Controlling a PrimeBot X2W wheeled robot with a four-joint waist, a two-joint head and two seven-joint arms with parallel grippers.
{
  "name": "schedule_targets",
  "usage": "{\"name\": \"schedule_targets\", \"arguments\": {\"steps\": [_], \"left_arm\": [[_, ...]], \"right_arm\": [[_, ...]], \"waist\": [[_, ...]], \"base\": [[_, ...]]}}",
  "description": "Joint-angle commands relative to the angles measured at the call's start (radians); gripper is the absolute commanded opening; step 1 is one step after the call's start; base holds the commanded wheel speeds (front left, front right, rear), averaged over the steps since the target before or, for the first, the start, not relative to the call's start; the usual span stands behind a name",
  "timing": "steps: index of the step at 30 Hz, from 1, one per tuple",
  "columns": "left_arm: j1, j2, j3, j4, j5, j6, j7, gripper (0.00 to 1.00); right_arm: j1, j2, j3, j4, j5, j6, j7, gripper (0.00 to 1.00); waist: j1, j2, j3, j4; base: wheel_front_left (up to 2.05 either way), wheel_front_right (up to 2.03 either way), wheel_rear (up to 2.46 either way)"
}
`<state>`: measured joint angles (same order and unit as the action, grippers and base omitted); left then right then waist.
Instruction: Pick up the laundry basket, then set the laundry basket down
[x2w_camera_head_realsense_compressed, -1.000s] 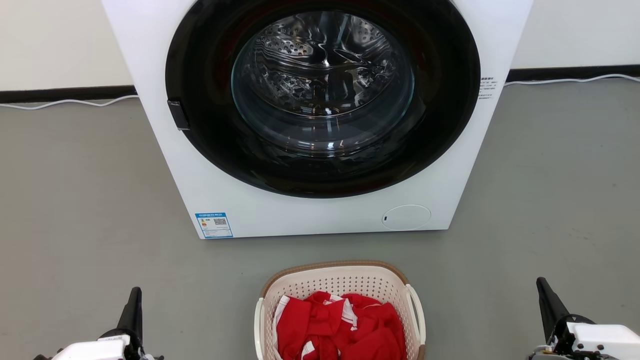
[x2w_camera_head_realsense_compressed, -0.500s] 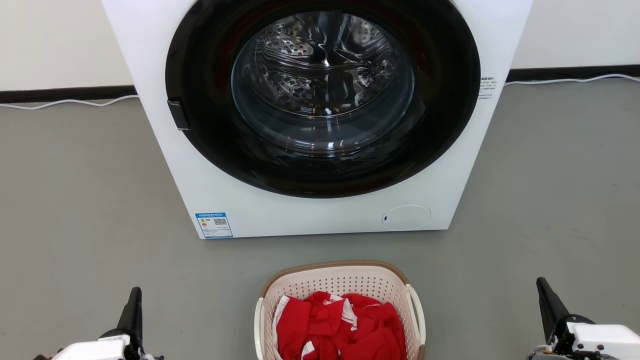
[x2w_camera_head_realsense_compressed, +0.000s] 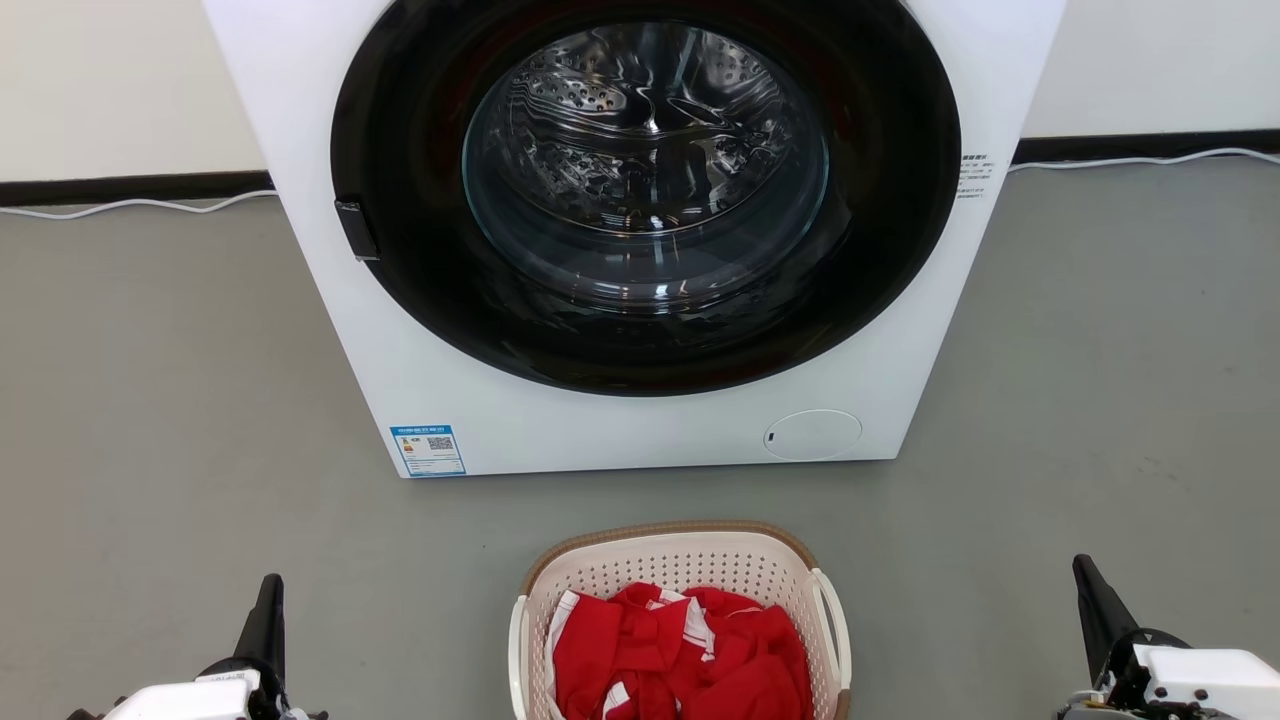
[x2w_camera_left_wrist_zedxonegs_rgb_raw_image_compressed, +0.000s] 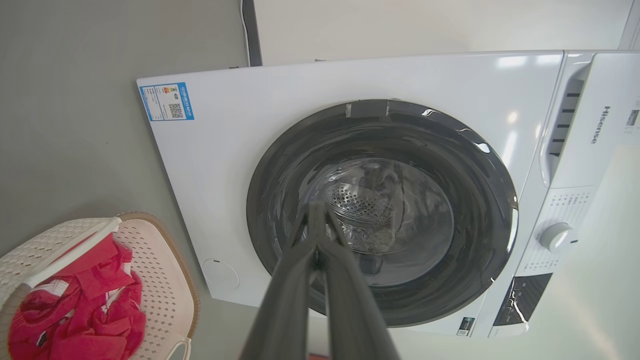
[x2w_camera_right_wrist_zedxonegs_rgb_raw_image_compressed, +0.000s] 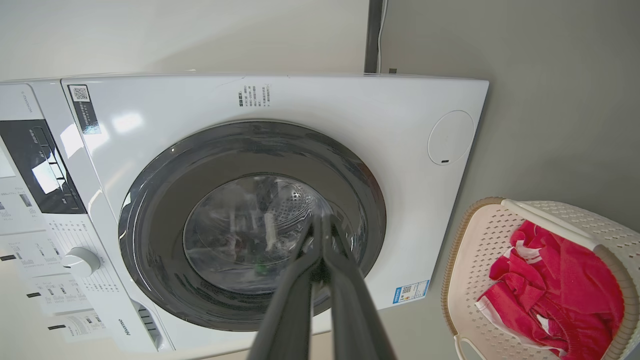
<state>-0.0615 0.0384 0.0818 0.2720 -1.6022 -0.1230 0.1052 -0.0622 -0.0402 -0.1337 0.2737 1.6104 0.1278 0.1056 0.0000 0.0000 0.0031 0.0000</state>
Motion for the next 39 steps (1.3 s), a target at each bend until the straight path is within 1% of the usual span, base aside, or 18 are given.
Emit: {"name": "schedule_targets", "arguments": {"steps": [1, 39], "left_arm": [[-0.046, 0.012, 0.032, -0.027, -0.007, -0.008, 0.008, 0.00], [-0.046, 0.012, 0.032, -0.027, -0.007, -0.008, 0.008, 0.00]], "right_arm": [[-0.046, -0.010, 0.020, -0.029, -0.002, 0.003, 0.008, 0.00], [-0.046, -0.010, 0.020, -0.029, -0.002, 0.003, 0.008, 0.00]], "waist": [[0.0000, 0.0000, 0.000, 0.000], [0.0000, 0.0000, 0.000, 0.000]], "base": [[0.00, 0.00, 0.00], [0.00, 0.00, 0.00]]}}
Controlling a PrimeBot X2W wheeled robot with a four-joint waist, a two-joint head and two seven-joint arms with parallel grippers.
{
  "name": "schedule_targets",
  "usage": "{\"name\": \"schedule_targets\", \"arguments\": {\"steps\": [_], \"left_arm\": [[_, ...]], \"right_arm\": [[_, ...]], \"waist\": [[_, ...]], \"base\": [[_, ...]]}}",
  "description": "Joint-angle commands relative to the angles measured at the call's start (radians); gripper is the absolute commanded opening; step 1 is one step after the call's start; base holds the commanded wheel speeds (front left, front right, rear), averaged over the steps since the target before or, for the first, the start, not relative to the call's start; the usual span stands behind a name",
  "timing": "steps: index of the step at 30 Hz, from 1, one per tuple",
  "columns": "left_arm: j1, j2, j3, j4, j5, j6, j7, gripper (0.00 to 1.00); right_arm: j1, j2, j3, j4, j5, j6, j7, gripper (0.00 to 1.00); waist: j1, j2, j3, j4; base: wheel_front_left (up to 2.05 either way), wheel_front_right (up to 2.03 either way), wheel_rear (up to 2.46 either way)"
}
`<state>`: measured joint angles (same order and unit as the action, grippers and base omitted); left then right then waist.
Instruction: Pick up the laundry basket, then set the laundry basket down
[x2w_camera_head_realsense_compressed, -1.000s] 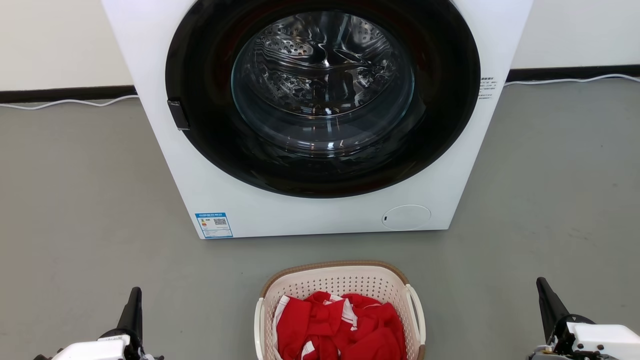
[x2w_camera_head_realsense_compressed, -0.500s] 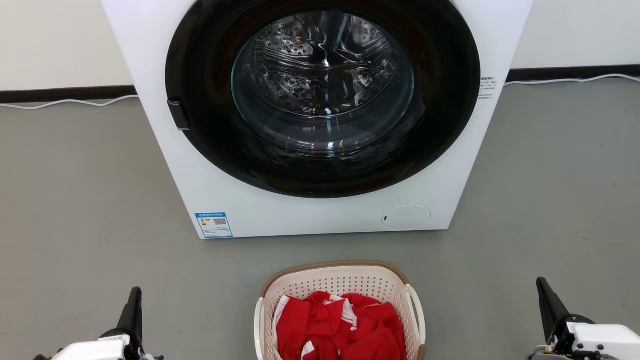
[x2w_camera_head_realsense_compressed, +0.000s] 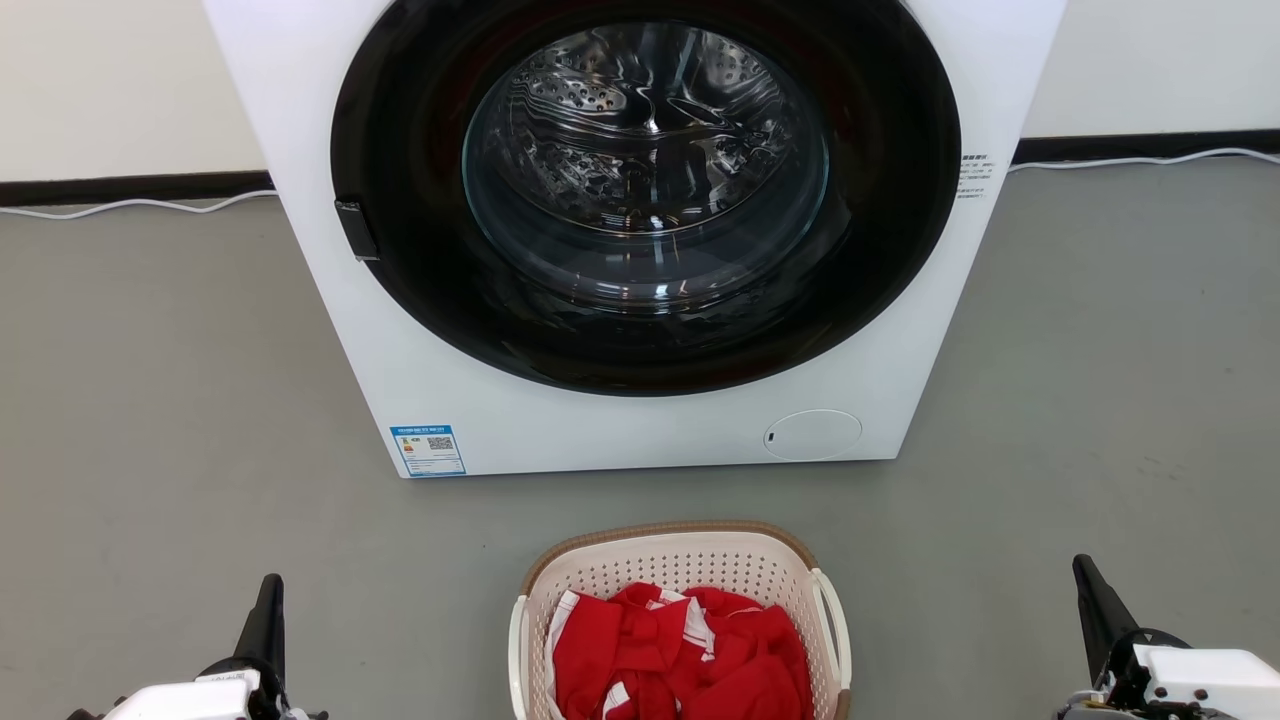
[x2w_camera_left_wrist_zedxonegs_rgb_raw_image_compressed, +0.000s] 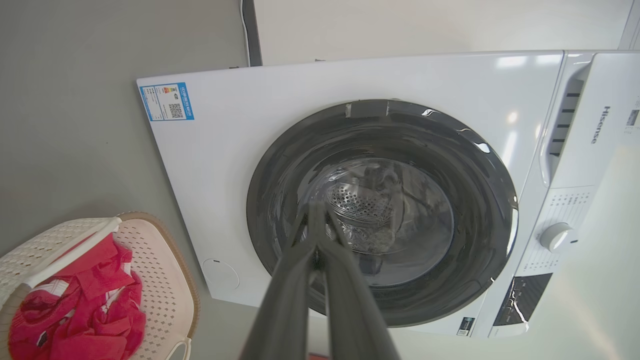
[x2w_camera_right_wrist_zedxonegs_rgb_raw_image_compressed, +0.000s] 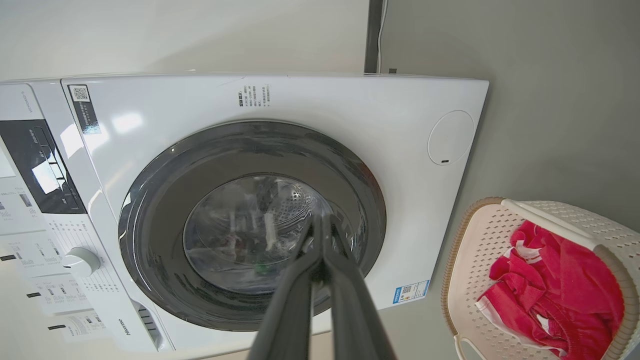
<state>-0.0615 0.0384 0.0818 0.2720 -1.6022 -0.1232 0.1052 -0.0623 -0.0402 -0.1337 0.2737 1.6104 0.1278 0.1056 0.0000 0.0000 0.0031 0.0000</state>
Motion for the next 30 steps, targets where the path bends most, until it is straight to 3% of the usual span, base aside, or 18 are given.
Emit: {"name": "schedule_targets", "arguments": {"steps": [1, 30], "left_arm": [[-0.046, 0.012, 0.032, -0.027, -0.007, -0.007, 0.008, 0.00], [-0.046, 0.012, 0.032, -0.027, -0.007, -0.007, 0.008, 0.00]], "right_arm": [[-0.046, -0.010, 0.020, -0.029, -0.002, 0.003, 0.008, 0.00], [-0.046, -0.010, 0.020, -0.029, -0.002, 0.003, 0.008, 0.00]], "waist": [[0.0000, 0.0000, 0.000, 0.000], [0.0000, 0.0000, 0.000, 0.000]], "base": [[0.00, 0.00, 0.00], [0.00, 0.00, 0.00]]}}
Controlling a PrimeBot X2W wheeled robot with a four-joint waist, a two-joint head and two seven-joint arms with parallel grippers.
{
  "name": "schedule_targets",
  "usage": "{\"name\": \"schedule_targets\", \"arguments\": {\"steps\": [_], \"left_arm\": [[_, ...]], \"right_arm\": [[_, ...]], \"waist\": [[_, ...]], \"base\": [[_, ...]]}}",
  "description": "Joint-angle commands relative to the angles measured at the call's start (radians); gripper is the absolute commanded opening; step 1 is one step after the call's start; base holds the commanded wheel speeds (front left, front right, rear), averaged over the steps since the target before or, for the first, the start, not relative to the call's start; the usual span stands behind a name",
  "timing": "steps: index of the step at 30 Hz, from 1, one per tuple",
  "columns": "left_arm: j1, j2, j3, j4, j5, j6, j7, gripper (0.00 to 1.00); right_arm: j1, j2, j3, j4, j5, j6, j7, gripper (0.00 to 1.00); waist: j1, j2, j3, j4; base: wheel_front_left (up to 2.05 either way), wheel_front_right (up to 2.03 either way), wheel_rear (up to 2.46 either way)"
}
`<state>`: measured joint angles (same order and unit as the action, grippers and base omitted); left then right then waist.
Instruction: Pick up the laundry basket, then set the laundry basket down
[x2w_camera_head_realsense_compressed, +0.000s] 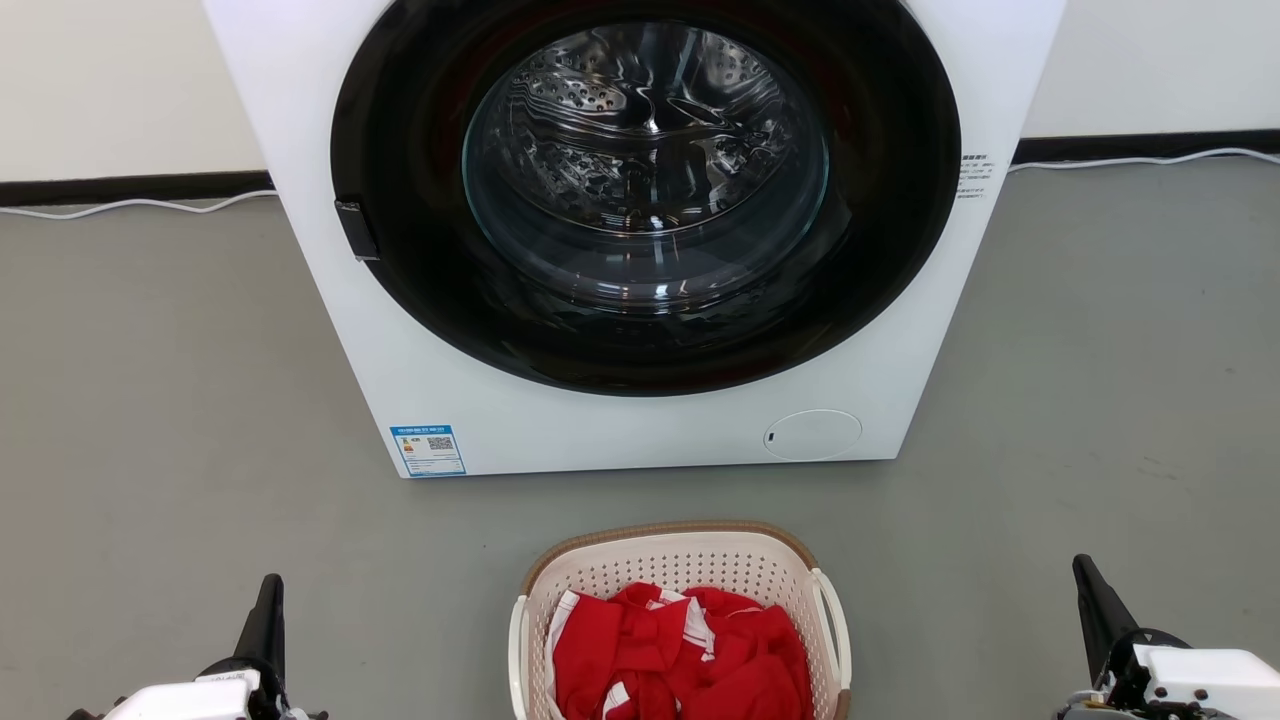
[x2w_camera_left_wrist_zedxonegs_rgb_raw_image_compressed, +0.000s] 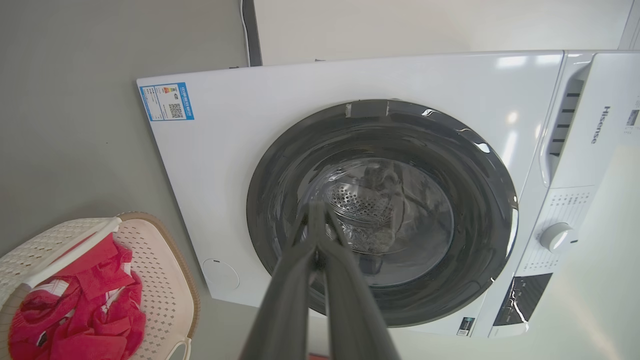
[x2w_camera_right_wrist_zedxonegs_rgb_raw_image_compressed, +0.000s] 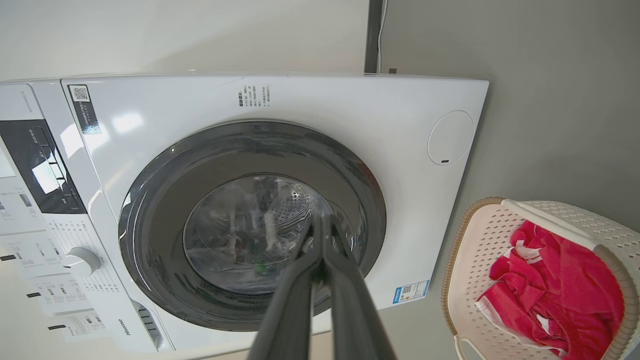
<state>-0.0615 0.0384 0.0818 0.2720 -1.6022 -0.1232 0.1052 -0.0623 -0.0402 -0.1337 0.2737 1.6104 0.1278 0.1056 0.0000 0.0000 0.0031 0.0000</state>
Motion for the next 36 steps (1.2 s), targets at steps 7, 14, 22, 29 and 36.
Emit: {"name": "schedule_targets", "arguments": {"steps": [7, 14, 22, 29, 36], "left_arm": [[-0.046, 0.012, 0.032, -0.027, -0.007, -0.007, 0.008, 0.00], [0.020, -0.013, -0.005, 0.035, 0.000, 0.000, -0.005, 1.00], [0.005, -0.011, -0.018, 0.034, 0.002, 0.000, -0.026, 1.00], [-0.010, -0.007, -0.035, 0.032, 0.019, -0.001, -0.048, 1.00], [-0.027, 0.001, -0.058, 0.033, 0.065, -0.001, -0.074, 1.00]], "right_arm": [[-0.046, -0.010, 0.020, -0.029, -0.002, 0.003, 0.008, 0.00], [0.018, 0.014, 0.005, 0.032, -0.003, 0.000, -0.003, 1.00], [0.004, 0.010, 0.023, 0.025, -0.012, 0.000, -0.020, 1.00], [-0.013, -0.001, 0.047, 0.022, -0.032, 0.000, -0.043, 1.00], [-0.033, -0.018, 0.086, 0.026, -0.073, 0.000, -0.073, 1.00]], "waist": [[0.0000, 0.0000, 0.000, 0.000], [0.0001, 0.0000, 0.002, 0.000], [0.0006, 0.0000, 0.001, -0.001], [0.0000, 0.0000, 0.003, -0.001], [0.0000, 0.0000, 0.003, -0.001]], "base": [[0.00, 0.00, 0.00], [0.00, 0.00, 0.00], [0.00, 0.00, 0.00], [0.00, 0.00, 0.00], [0.00, 0.00, 0.00]]}}
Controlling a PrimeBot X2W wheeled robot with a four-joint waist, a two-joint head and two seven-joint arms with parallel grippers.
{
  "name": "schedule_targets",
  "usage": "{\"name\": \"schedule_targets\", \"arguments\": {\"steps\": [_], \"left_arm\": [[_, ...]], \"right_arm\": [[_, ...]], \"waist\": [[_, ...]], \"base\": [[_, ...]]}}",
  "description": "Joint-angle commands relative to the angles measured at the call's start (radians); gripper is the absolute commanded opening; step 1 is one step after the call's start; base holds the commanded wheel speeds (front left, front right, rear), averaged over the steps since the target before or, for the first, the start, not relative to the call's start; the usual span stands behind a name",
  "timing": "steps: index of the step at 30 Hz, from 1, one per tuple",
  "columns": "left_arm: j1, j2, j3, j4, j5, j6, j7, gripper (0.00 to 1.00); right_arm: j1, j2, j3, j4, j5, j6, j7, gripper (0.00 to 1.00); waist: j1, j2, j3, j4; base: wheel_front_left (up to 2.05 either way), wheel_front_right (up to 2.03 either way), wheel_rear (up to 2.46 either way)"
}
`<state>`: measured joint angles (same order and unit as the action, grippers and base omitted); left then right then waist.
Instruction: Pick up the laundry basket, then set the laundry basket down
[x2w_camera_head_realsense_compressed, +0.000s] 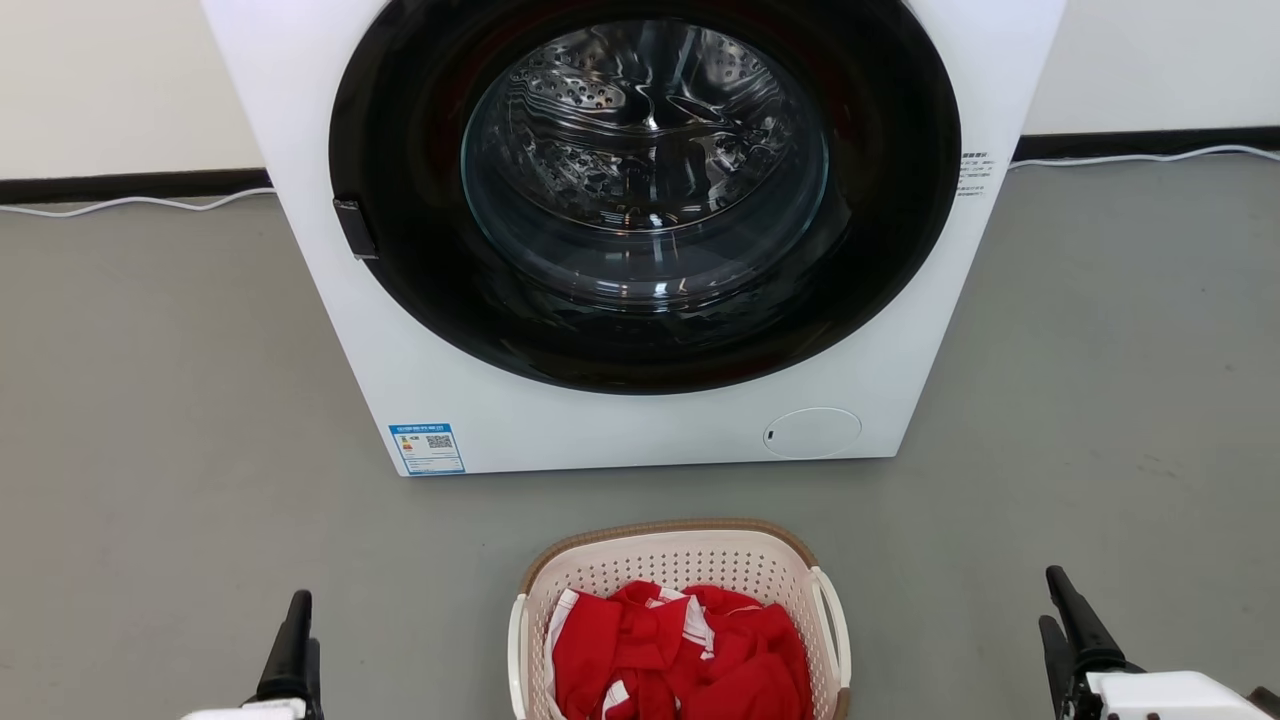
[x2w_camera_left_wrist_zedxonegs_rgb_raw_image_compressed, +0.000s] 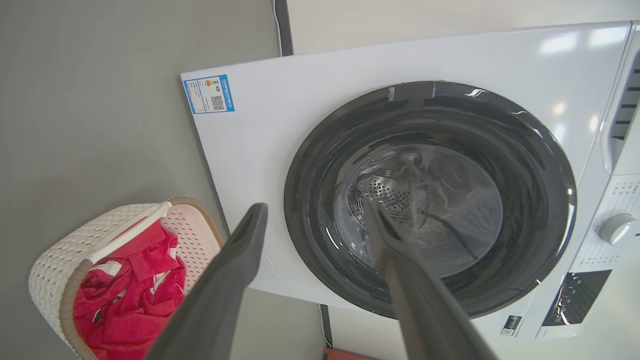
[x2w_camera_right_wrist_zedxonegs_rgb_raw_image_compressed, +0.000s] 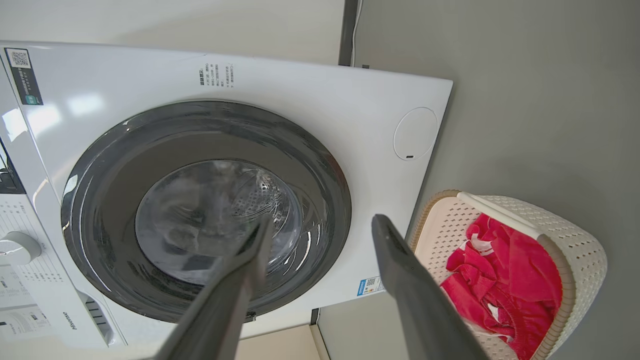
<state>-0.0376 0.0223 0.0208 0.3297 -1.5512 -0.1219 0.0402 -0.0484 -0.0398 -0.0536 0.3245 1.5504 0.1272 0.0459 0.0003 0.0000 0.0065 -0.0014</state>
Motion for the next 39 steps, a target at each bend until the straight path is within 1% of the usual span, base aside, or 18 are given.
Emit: {"name": "schedule_targets", "arguments": {"steps": [1, 8, 18, 19, 24, 31, 39], "left_arm": [[-0.053, 0.018, 0.003, -0.025, 0.025, -0.003, -0.012, 1.00], [-0.062, 0.019, -0.009, -0.031, 0.113, -0.003, -0.033, 1.00], [-0.075, 0.031, -0.044, -0.041, 0.257, -0.004, -0.062, 1.00], [-0.075, 0.031, -0.044, -0.041, 0.257, -0.004, -0.062, 1.00], [-0.082, 0.038, -0.062, -0.042, 0.340, -0.004, -0.077, 1.00], [-0.088, 0.046, -0.090, -0.042, 0.449, -0.004, -0.097, 1.00], [-0.103, 0.056, -0.114, -0.011, 0.606, -0.005, -0.120, 1.00]], "right_arm": [[-0.050, -0.020, 0.010, -0.023, -0.019, 0.001, -0.016, 1.00], [-0.067, -0.029, 0.032, -0.021, -0.078, 0.001, -0.037, 1.00], [-0.091, -0.047, 0.078, -0.006, -0.211, 0.001, -0.067, 1.00], [-0.091, -0.047, 0.078, -0.006, -0.211, 0.001, -0.067, 1.00], [-0.108, -0.055, 0.105, 0.009, -0.307, 0.001, -0.081, 1.00], [-0.128, -0.058, 0.129, 0.034, -0.411, 0.002, -0.102, 1.00], [-0.153, -0.073, 0.177, 0.063, -0.554, 0.002, -0.125, 1.00]], "waist": [[-0.0002, 0.0000, 0.000, 0.000], [-0.0002, 0.0000, 0.000, 0.000], [-0.0002, 0.0000, -0.002, 0.000], [-0.0002, 0.0000, -0.002, 0.000], [-0.0002, 0.0000, -0.001, 0.000], [-0.0002, 0.0000, 0.000, 0.000], [-0.0002, 0.0000, 0.000, 0.001]], "base": [[0.00, 0.00, 0.00], [0.00, 0.00, 0.00], [0.00, 0.00, 0.00], [0.00, 0.00, 0.00], [0.00, 0.00, 0.00], [0.00, 0.00, 0.00], [0.00, 0.00, 0.00]]}}
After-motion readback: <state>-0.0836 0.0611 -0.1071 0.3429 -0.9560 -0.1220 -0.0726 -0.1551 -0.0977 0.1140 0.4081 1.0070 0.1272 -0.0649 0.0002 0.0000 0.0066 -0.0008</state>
